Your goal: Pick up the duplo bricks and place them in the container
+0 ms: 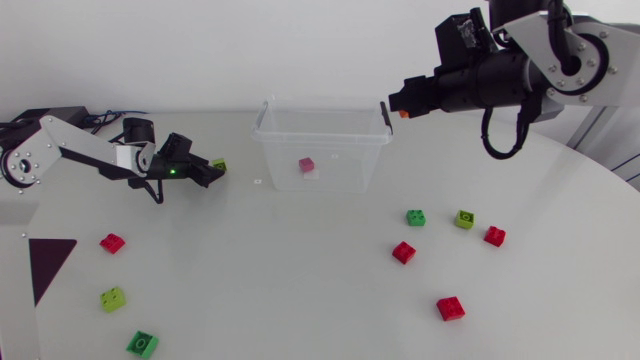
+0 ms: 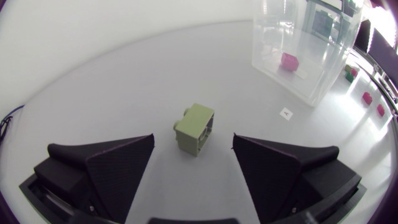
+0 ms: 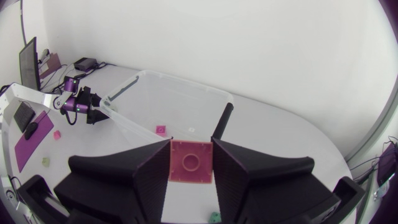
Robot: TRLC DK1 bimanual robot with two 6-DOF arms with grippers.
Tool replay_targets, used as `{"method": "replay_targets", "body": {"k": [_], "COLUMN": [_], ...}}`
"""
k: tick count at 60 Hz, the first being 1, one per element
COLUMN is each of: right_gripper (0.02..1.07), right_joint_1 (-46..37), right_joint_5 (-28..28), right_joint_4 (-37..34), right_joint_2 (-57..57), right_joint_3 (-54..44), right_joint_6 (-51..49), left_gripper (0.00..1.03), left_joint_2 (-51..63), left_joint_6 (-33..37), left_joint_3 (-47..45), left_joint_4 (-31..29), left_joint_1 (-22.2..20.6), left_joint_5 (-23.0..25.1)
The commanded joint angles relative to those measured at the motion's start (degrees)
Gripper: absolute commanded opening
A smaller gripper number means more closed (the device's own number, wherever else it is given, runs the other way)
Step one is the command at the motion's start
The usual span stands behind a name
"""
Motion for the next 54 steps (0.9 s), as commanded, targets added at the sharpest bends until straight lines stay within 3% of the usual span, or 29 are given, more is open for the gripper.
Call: {"method": "replay_targets", "body": {"k": [1,3,9,15,54], "right_gripper": [0.23,0.23,0.24,0.24,0.24], "right_joint_1": [0.9,1.0,1.4,1.7,2.5], "right_joint_5": [0.6,0.6,0.7,0.7,1.1], "right_joint_4": [1.0,1.0,1.4,2.3,4.4], "right_joint_2": [2.0,2.4,3.5,4.7,8.6], "right_joint_3": [2.1,2.6,3.4,3.8,6.5], "right_joint_6": [1.8,2.2,2.2,2.4,2.2], "left_gripper": [0.67,0.6,0.53,0.35,0.34], "left_joint_2": [2.1,2.4,3.0,3.1,-1.1], "left_joint_6": [1.3,1.4,1.5,1.5,2.4], "left_joint_3": [2.0,2.3,3.0,3.1,-3.4], "left_joint_4": [0.6,0.6,0.7,0.8,2.9], "left_joint_1": [-0.2,-0.2,-0.2,-0.3,-1.3], "left_joint_5": [0.5,0.5,0.4,0.4,0.5]}}
